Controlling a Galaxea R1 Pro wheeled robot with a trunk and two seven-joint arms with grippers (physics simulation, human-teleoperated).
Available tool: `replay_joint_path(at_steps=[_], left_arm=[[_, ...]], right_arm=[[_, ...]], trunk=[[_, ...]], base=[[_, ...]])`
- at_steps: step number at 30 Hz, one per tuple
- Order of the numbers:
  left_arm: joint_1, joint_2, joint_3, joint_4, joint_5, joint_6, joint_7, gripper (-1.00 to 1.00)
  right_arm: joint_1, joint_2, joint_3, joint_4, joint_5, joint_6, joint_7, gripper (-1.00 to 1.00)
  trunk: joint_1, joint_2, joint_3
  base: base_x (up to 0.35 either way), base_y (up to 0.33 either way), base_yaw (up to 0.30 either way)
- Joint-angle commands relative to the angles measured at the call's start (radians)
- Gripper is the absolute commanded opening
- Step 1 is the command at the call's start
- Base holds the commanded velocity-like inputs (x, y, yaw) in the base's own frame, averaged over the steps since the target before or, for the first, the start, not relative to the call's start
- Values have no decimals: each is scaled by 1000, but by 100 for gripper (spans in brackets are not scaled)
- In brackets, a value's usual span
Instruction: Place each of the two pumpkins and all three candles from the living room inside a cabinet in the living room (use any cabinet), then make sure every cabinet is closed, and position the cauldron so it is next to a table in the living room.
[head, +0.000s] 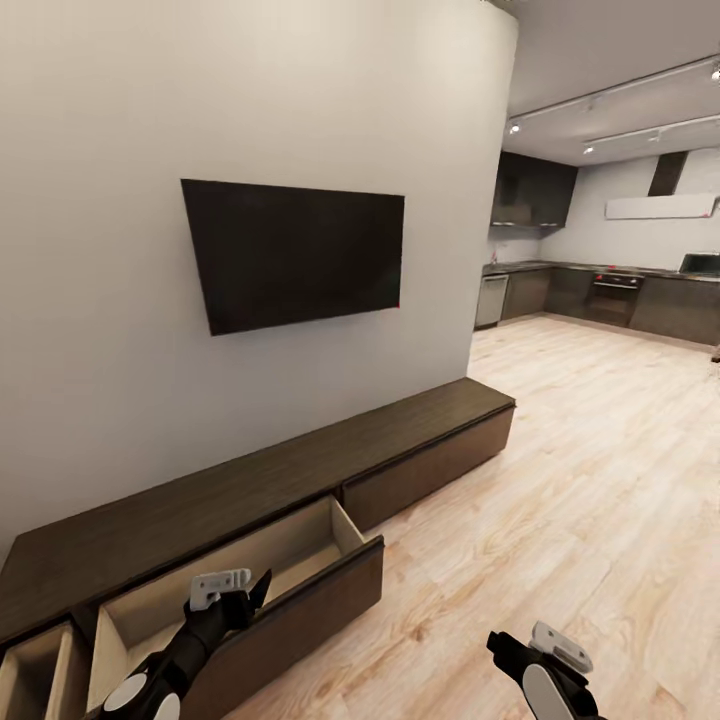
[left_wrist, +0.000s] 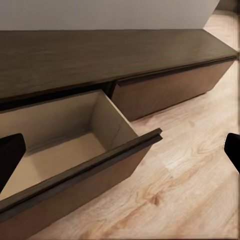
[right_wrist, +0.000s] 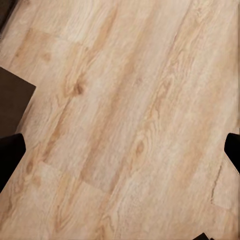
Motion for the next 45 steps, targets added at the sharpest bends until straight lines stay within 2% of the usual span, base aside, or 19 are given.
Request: replay_joint_path(at_steps=[1,15,23,33,45], left_arm=[[0,1,-2,-1,9,6,-1,100],[0,1,-9,0,10,6,-2,100],[0,1,-9,0,10,6,-2,100],[0,1,-10,0,10,6,-2,100],[0,1,-10,0,10,6,-2,100]], right_arm=[[-1,-1,3,-1,-4,2,-8,100],[-1,4,2,-1,1,1,-7,100],[-1,6,2,-1,1,2,-7,100],[-1,8,4,-1,2,7,-8,100],[-1,1,0,-1,-6,6,-7,100]], trunk=[[-4,7,2],[-58,105,52],[-58,105,57],[-58,105,57],[-58,105,57]], base=[[0,0,-32],[0,0,-56],[0,0,-229],[0,0,-67],[0,39,-266]])
